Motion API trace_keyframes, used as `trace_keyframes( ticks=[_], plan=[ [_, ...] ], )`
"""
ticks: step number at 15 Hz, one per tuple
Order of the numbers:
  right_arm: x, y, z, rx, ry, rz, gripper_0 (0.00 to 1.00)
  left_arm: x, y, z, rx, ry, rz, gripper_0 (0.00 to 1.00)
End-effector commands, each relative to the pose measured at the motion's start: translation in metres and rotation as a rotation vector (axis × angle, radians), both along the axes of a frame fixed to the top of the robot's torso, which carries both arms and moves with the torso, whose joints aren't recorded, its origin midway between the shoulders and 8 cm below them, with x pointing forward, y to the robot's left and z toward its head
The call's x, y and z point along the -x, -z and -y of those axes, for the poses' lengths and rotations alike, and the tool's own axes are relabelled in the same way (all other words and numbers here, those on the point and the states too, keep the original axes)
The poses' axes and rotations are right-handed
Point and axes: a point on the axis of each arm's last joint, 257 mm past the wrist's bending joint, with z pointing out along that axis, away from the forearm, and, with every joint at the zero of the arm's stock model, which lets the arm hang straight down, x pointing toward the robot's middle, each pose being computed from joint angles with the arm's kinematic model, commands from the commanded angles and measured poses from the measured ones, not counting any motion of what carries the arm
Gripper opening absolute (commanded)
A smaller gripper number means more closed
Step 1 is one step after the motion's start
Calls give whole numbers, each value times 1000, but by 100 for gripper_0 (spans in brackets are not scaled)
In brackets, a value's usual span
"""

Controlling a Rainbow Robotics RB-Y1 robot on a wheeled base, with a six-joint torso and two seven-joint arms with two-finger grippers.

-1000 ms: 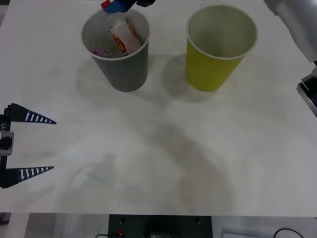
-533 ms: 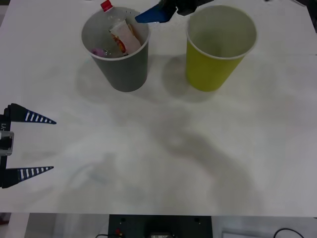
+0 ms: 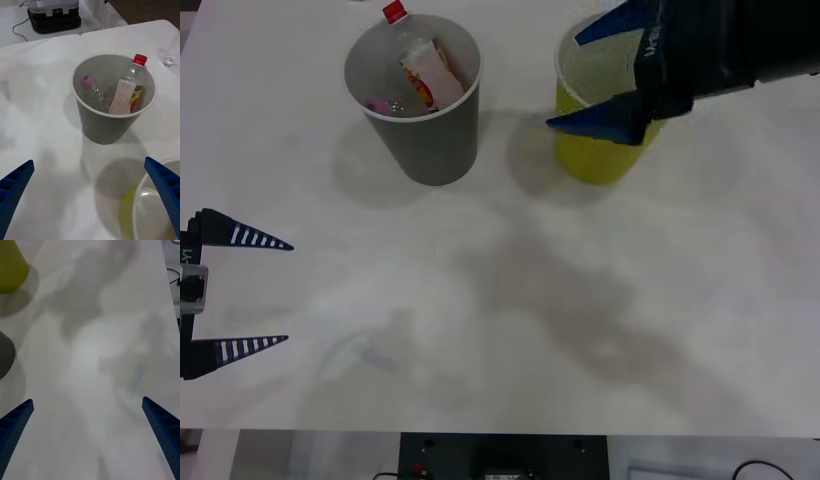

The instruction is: Put the can into the green bin and the plastic bottle into the gray bin

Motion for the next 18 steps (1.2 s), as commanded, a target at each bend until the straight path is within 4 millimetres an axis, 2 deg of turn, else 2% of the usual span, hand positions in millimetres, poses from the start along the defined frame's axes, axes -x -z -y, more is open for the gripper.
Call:
trace_keyframes(
  ticks=[1, 11, 18],
  plan=[
    [24, 18, 23, 23, -25, 40, 100, 0, 0, 0, 0, 0, 0, 100],
    [112, 76, 118, 75, -144, -25, 100, 0, 0, 0, 0, 0, 0, 100],
    [132, 123, 164, 96, -112, -27, 100, 0, 0, 0, 0, 0, 0, 100]
  ],
)
